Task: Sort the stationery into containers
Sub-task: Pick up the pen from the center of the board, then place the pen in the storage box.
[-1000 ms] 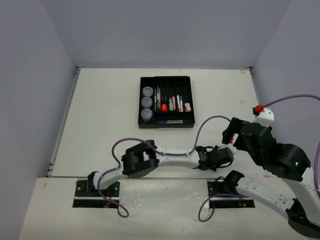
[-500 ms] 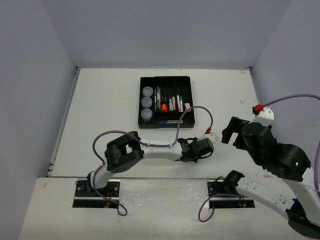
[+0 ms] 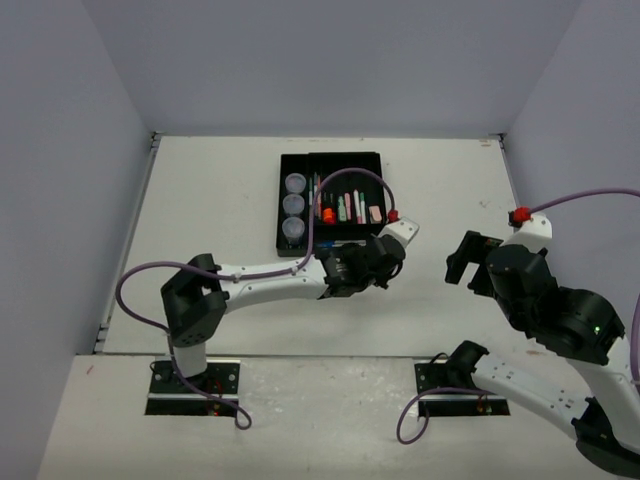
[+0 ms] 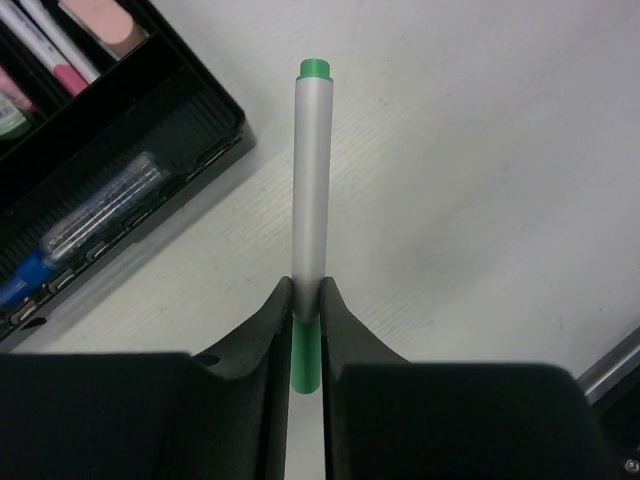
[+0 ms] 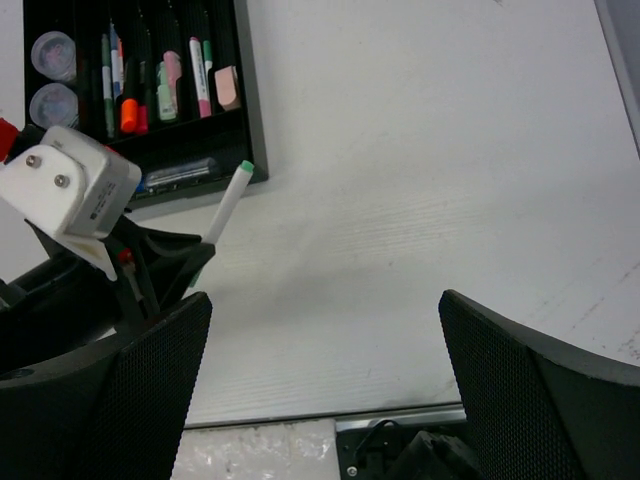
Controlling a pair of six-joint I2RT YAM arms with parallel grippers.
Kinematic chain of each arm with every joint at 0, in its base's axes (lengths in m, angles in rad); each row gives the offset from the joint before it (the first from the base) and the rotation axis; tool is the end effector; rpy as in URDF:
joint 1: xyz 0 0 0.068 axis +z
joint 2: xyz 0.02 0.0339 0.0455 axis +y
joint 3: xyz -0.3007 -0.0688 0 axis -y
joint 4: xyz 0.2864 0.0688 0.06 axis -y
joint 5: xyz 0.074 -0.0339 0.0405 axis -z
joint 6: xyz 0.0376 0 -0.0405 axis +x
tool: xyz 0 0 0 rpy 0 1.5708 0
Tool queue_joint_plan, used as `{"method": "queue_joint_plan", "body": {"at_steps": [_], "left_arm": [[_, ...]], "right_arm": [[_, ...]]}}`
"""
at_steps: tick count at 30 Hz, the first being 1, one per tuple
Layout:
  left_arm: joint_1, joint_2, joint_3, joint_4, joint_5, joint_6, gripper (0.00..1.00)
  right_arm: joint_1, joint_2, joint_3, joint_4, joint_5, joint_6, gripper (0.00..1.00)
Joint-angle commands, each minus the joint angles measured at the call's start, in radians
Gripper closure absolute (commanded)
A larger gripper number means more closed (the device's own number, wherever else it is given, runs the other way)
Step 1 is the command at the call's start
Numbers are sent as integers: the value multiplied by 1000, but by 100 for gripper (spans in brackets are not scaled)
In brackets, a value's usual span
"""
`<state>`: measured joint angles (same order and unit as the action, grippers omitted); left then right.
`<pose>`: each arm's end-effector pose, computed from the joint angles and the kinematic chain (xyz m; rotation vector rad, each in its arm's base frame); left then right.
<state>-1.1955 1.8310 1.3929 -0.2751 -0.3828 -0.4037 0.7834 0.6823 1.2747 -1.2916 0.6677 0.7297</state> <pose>0.1833 -0.4270 0.2657 0.6837 2.1526 -0.4337 0.0660 0.0329 0.4462 0.2795 2.0851 0.1400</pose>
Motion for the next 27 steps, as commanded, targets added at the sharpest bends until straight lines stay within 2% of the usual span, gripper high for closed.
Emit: {"method": "queue_joint_plan", "body": {"at_steps": [1, 4, 10, 17, 27], "left_arm": [[103, 0, 84, -31, -54, -74, 100], [184, 32, 127, -40, -28, -139, 100], [306, 108, 224, 43, 79, -196, 100], [359, 270, 354, 98, 142, -210, 100], [389, 297, 345, 235, 53, -230, 100]], "right_arm": [[2, 11, -5, 48, 42, -15, 1], [2, 13, -23, 73, 31, -23, 1], [1, 20, -60, 94, 2, -31, 1], [1, 17, -90, 115, -42, -47, 1], [2, -16, -118, 110, -45, -61, 1]]}}
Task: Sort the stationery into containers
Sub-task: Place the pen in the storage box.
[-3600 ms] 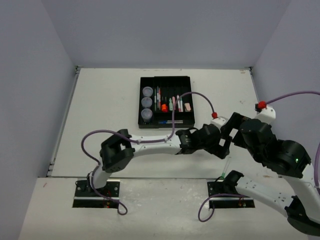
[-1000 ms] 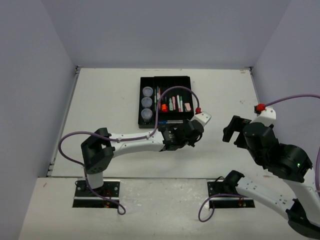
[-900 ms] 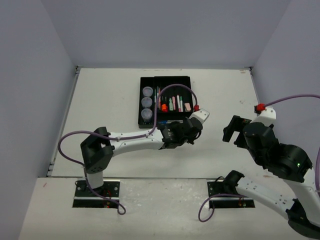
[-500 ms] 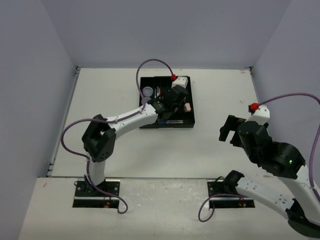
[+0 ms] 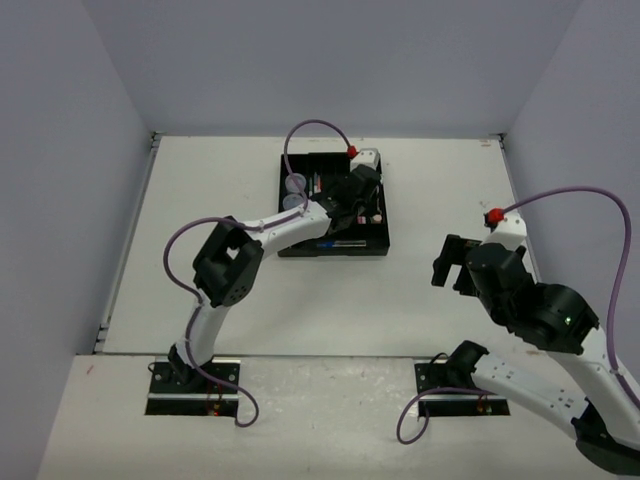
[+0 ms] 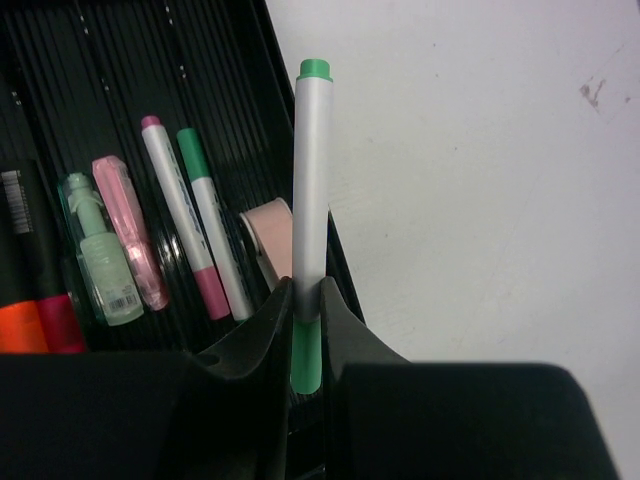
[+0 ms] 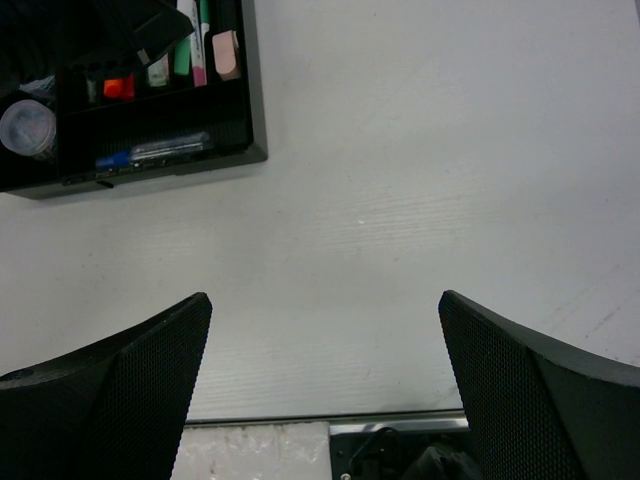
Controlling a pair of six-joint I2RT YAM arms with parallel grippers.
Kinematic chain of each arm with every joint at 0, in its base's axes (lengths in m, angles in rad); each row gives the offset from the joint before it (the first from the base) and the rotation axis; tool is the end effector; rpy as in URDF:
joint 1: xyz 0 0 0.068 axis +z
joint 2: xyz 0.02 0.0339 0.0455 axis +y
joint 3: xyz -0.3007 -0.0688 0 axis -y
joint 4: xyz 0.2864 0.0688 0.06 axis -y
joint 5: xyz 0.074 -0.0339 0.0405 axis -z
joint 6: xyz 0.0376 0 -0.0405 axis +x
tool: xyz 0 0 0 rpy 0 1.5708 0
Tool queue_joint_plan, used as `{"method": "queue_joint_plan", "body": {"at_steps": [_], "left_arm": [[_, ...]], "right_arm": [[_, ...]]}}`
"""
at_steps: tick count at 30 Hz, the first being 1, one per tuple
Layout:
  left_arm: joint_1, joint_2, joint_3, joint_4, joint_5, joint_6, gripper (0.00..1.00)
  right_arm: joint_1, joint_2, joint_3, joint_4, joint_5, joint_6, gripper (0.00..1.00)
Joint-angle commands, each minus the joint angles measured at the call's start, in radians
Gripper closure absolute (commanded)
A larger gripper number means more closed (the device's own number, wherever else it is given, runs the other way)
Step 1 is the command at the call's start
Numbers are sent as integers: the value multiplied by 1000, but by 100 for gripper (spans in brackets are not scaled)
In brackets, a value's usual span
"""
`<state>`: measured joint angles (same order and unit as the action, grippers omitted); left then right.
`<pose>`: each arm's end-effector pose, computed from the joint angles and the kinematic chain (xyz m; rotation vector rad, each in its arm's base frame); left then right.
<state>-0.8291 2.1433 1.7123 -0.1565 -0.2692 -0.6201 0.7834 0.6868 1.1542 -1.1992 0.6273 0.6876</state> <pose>0.3856 -0.4061 0.2400 0.0702 2.1855 -0.5530 0.0821 0.0506 0.4170 0.2051 2.1352 0.1247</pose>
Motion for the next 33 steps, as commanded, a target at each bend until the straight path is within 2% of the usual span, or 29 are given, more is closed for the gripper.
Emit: {"method": "queue_joint_plan", "body": {"at_steps": [1, 16, 26, 33], "left_arm": [[27, -16, 26, 120, -61, -13, 100], [86, 78, 21, 134, -164, -141, 100], [103, 166, 102, 96, -74, -163, 100], [106, 118, 38, 104, -62, -185, 96]], "right_arm": [[2, -26, 2, 17, -2, -20, 1], [1, -18, 19, 12, 17, -20, 1], [2, -13, 10, 12, 21, -19, 1], [2, -4, 9, 12, 30, -20, 1]]}}
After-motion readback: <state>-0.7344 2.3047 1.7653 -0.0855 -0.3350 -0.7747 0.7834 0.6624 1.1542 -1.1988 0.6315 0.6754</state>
